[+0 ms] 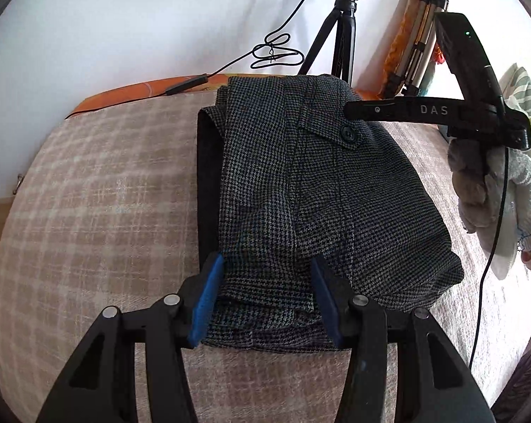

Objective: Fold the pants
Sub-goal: 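Grasp the folded shorts bundle edge with both tools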

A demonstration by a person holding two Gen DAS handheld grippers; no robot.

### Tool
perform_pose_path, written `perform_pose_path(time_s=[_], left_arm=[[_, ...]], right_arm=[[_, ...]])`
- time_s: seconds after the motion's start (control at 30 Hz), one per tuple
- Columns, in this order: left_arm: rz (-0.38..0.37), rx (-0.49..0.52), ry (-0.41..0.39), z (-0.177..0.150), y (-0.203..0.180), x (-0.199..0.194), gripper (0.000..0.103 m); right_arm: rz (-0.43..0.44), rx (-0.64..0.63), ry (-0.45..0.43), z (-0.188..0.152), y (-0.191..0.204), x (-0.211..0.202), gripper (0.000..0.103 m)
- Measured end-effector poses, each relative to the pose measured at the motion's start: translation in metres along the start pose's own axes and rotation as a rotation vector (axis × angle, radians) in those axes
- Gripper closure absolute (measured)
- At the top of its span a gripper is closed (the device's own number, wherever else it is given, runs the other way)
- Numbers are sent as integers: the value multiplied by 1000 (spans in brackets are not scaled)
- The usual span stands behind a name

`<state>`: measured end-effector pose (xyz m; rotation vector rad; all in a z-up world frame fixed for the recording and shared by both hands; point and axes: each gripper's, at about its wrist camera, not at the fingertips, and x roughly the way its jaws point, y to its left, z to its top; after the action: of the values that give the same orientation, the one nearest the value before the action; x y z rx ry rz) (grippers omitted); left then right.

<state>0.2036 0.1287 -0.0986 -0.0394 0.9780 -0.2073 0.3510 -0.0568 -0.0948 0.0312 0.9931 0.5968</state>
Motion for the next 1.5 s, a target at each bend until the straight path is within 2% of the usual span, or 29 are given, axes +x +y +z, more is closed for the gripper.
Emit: perform_pose_path(time_s=[0.13, 0.17, 0.23, 0.3, 0.4, 0.6, 0.77, 1.03, 1.17, 1.4, 1.5], left_arm=[[-4, -16, 0, -2, 2, 0, 54], [-2, -20, 2, -1, 2, -1, 50], [12, -27, 10, -1, 4, -3, 41], [22, -53, 28, -4, 8, -4, 33], [-15, -114, 40, -9, 17, -11, 32], [-49, -201, 68, -11, 29, -19, 32], [-100, -307, 117, -6, 40, -10, 32], [-188, -510, 213, -17, 55, 2, 32], [-202, -587, 210, -25, 57, 4, 32], [-164, -606, 164, -27, 51, 2, 32], [-158, -608, 142, -21, 45, 6, 37]], right_arm=[[-19, 4, 21, 4, -4, 8, 65], [-26, -5, 18, 5, -2, 6, 64], [-37, -16, 8, 4, 0, -2, 53], [-40, -5, -8, 2, -3, -11, 47], [-19, 26, -10, 1, -12, -19, 35], [21, 73, 45, -2, -27, -15, 27], [85, 107, 115, -4, -37, 3, 26], [193, 221, 133, -4, -54, 26, 26], [215, 208, 125, -1, -53, 32, 22], [272, 199, 125, 0, -61, 30, 22], [295, 205, 124, -3, -67, 26, 22]])
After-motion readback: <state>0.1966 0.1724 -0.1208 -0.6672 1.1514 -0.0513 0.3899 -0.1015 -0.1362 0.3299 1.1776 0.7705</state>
